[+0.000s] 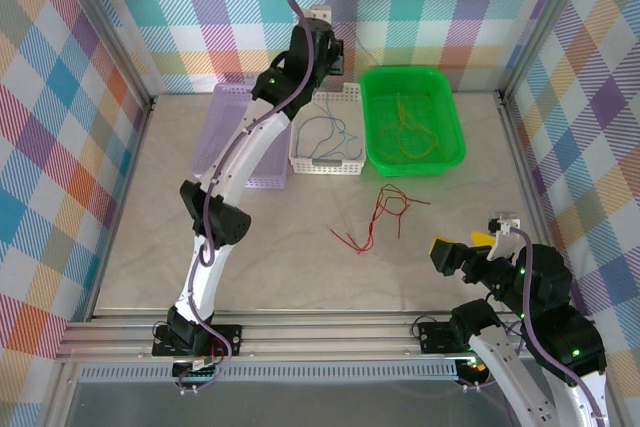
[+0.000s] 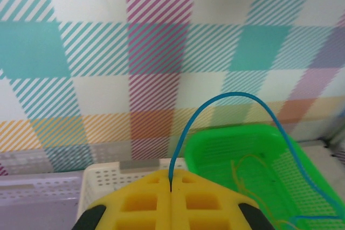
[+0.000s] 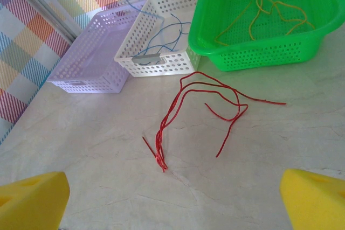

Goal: Untangle the cables

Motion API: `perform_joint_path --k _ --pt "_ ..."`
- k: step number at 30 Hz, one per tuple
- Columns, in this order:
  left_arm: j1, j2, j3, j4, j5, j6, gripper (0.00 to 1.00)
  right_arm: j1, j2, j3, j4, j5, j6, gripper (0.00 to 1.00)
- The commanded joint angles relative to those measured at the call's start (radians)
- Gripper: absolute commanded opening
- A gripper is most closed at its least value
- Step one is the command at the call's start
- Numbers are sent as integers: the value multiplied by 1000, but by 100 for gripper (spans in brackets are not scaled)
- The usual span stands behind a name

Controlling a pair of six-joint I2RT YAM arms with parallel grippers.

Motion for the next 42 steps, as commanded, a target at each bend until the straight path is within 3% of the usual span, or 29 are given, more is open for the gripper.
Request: perform_joint_path --k 1,9,18,28,31,34,42 --pt "32 25 34 61 -4 -8 0 2 -15 -7 10 -9 5 100" --pt "38 109 -24 38 11 -63 0 7 -16 -7 11 -9 6 100" --pt "46 46 -357 155 -49 -87 0 13 -24 -7 9 -11 6 100" --pt "67 79 -336 50 -160 -14 0 14 -25 -9 8 -11 6 100" --pt "71 151 -229 -42 -229 -1 0 15 -23 -9 9 -11 5 100" --pt "84 214 -46 -152 -216 -3 0 14 -19 -9 7 -12 6 100" --pt "81 98 -9 -72 -191 29 0 14 -15 -10 10 -11 6 100"
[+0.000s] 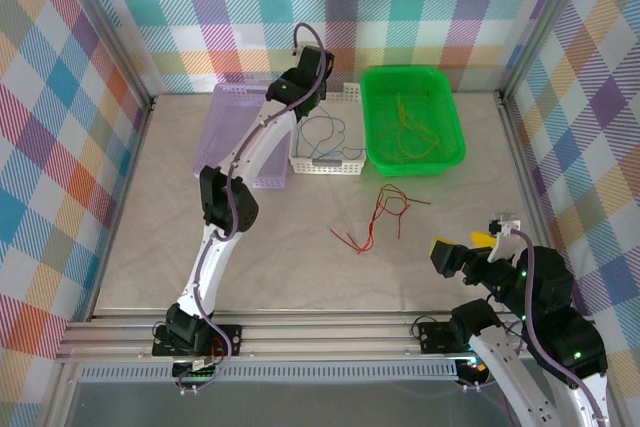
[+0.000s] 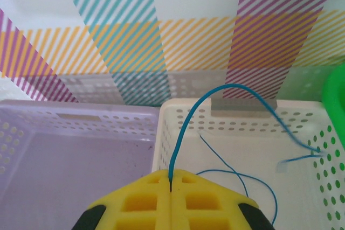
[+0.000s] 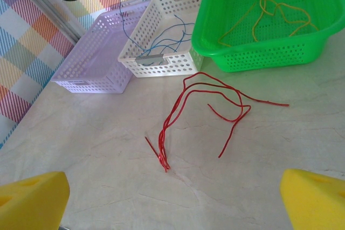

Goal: Untangle the cables

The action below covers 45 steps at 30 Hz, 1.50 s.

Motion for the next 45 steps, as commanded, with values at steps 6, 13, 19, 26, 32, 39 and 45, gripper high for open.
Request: perform_joint_path --k 6,13,19,26,32,39,45 --pt "-31 -155 33 86 -87 154 0 5 3 -10 10 -10 6 100" --pt "-51 -161 90 113 -100 231 0 4 5 -10 11 -10 6 100" --pt "-64 -162 69 138 -98 279 0 4 3 -10 10 -7 5 100" --pt "-78 -106 69 103 -78 252 0 4 4 -12 12 -7 5 100" --pt "-94 -53 66 50 -81 230 0 4 5 -12 13 -9 5 100" --pt "-98 -13 -58 21 -98 146 0 4 0 -13 13 -11 5 100" --pt "-98 -8 -191 37 -106 71 0 4 -1 -15 17 -14 2 100"
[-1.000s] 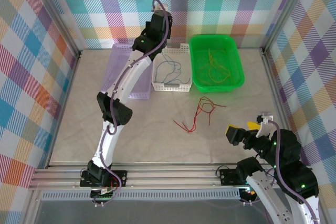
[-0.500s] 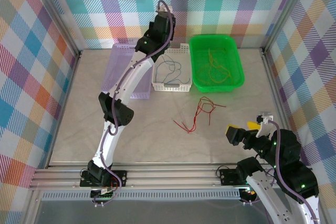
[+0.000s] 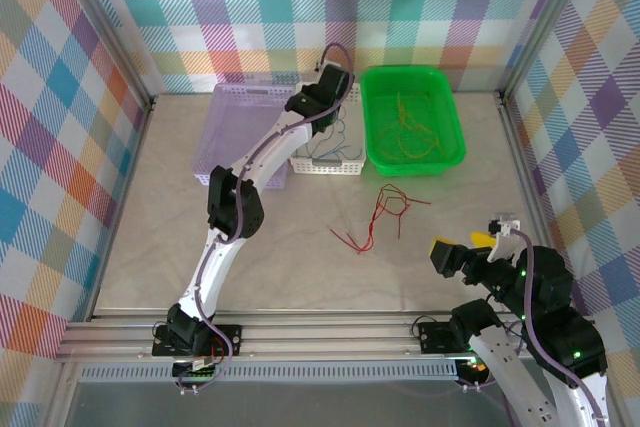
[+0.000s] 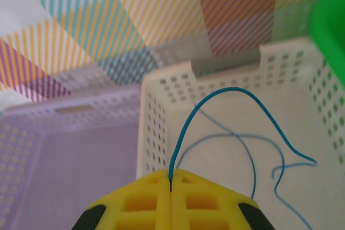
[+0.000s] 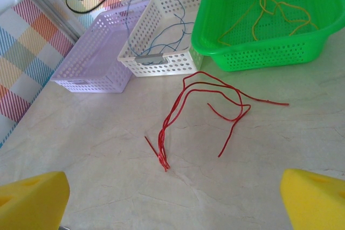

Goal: Untangle the cables

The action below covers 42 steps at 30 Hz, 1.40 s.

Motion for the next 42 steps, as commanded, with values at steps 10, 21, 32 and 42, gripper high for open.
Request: perform_joint_path --k 10,21,32,42 --pt "-4 123 83 -133 48 -94 33 4 13 -14 18 -28 -1 100" --pt "-12 -57 70 -239 220 -125 90 4 165 10 6 -112 -25 100" --pt "-85 -620 -587 -61 425 -318 100 4 444 -1 233 -318 184 100" --pt "-287 -1026 -1256 232 489 -557 98 4 614 -226 614 -293 365 98"
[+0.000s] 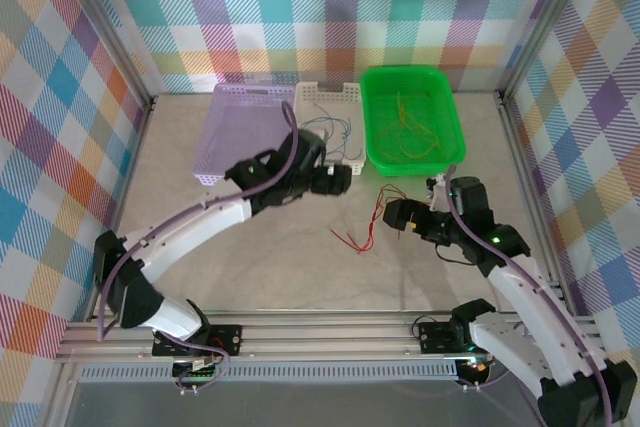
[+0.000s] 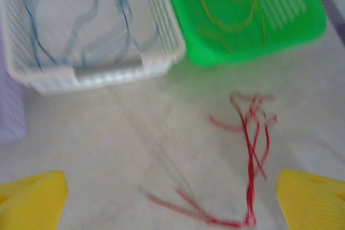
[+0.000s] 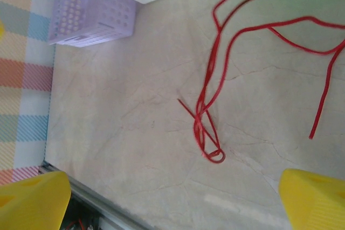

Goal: Untangle the cables

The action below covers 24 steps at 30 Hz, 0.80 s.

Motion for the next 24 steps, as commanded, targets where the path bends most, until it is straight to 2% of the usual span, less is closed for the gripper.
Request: perform_joint_path --k 1,5,12,17,24 --pt "-52 -79 -170 166 38 -138 97 4 22 -48 198 14 84 98" --pt "-124 -117 -316 321 41 -200 96 3 69 -89 286 54 102 96" --pt "-223 -30 -430 546 56 -260 94 -13 204 -117 400 69 113 92" --pt "-256 49 -447 680 77 -287 91 -45 274 -118 471 65 129 82" --pt "-279 97 -493 780 57 -307 86 -78 373 -119 555 45 150 67"
